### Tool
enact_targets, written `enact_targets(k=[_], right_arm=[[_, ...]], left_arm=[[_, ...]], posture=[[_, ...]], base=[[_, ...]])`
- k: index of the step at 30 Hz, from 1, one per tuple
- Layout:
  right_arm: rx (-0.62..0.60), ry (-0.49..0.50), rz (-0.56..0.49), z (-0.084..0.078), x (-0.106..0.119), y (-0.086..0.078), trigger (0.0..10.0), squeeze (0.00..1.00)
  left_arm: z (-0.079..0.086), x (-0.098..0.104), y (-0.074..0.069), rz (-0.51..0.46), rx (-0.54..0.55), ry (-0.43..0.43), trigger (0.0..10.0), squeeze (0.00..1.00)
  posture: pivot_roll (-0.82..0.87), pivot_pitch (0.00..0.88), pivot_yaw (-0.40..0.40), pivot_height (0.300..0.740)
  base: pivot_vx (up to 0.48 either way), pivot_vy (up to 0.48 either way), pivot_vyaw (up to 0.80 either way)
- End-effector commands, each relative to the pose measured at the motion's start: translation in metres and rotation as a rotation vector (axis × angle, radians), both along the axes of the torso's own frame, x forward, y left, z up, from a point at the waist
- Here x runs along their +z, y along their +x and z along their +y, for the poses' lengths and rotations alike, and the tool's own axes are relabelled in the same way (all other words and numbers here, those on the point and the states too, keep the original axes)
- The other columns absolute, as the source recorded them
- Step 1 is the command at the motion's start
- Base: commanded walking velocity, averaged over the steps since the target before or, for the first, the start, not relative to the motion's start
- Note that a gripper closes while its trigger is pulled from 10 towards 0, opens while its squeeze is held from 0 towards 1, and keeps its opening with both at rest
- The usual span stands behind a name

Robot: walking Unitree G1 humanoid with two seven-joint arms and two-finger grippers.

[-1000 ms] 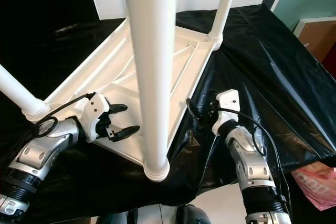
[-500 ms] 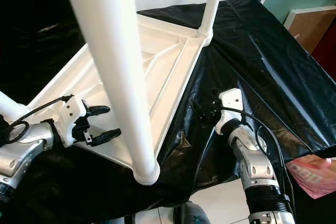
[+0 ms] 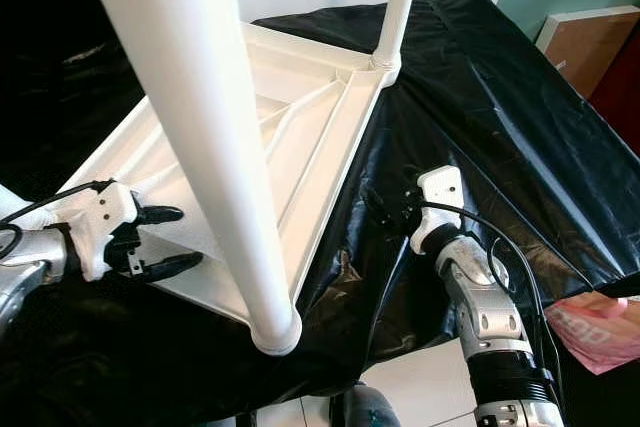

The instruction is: Building children table

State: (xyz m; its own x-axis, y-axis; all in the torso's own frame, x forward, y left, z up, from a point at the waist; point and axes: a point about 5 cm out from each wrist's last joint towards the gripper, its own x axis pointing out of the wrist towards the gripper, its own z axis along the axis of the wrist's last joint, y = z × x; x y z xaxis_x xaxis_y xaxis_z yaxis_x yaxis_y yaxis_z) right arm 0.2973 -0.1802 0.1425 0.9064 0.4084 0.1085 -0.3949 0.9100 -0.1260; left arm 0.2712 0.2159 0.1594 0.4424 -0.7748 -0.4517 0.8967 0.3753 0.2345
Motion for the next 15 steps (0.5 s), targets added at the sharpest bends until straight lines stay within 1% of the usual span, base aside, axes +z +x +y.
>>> enact_targets(k=[1,2,4,6,8,9,10,11,12,13,15], right_arm=[[-0.012,-0.007,0.017,-0.004,-0.004,0.000,10.0,0.00],[-0.012,-0.007,0.017,-0.003,-0.003,0.000,10.0,0.00],[-0.012,-0.007,0.017,-0.003,-0.003,0.000,10.0,0.00],[-0.010,-0.007,0.015,-0.003,-0.003,0.000,10.0,0.00],[-0.010,-0.007,0.015,-0.003,-0.003,0.000,10.0,0.00],[-0.008,-0.007,0.012,-0.002,-0.002,0.001,10.0,0.00],[-0.008,-0.007,0.012,-0.002,-0.002,0.001,10.0,0.00],[-0.007,-0.007,0.011,-0.001,-0.002,0.002,10.0,0.00],[-0.007,-0.007,0.011,-0.001,-0.002,0.002,10.0,0.00],[-0.006,-0.009,0.010,-0.001,-0.002,0.002,10.0,0.00],[-0.005,-0.010,0.010,0.000,-0.002,0.002,10.0,0.00]], left_arm=[[-0.003,-0.006,-0.011,0.089,-0.127,0.026,10.0,0.00],[-0.004,-0.009,-0.010,0.092,-0.121,0.044,10.0,0.00],[-0.004,-0.009,-0.010,0.092,-0.121,0.044,10.0,0.00],[-0.006,-0.018,-0.006,0.091,-0.090,0.092,10.0,0.00],[-0.007,-0.020,-0.004,0.090,-0.073,0.106,10.0,0.00],[-0.007,-0.029,0.006,0.085,0.000,0.172,10.0,0.00],[-0.007,-0.029,0.006,0.085,0.000,0.172,10.0,0.00],[-0.007,-0.032,0.010,0.084,0.028,0.204,10.0,0.00],[-0.007,-0.032,0.010,0.084,0.028,0.204,10.0,0.00],[-0.010,-0.037,0.017,0.086,0.058,0.242,10.0,0.00],[-0.012,-0.038,0.017,0.090,0.055,0.243,10.0,0.00]], posture=[[0.03,0.161,-0.047,0.740],[0.03,0.161,-0.049,0.740],[0.03,0.161,-0.049,0.740],[0.03,0.160,-0.050,0.740],[0.03,0.160,-0.050,0.740],[0.03,0.159,-0.051,0.740],[0.03,0.159,-0.051,0.740],[0.04,0.159,-0.052,0.740],[0.04,0.159,-0.052,0.740],[0.03,0.160,-0.053,0.740],[0.03,0.160,-0.053,0.740]], base=[[0.000,0.000,0.00],[0.000,0.000,0.00],[0.000,0.000,0.00],[0.000,0.000,0.00],[0.000,0.000,0.00],[0.000,0.000,0.00],[0.000,0.000,0.00],[0.000,0.000,0.00],[0.000,0.000,0.00],[0.000,0.000,0.00],[0.000,0.000,0.00]])
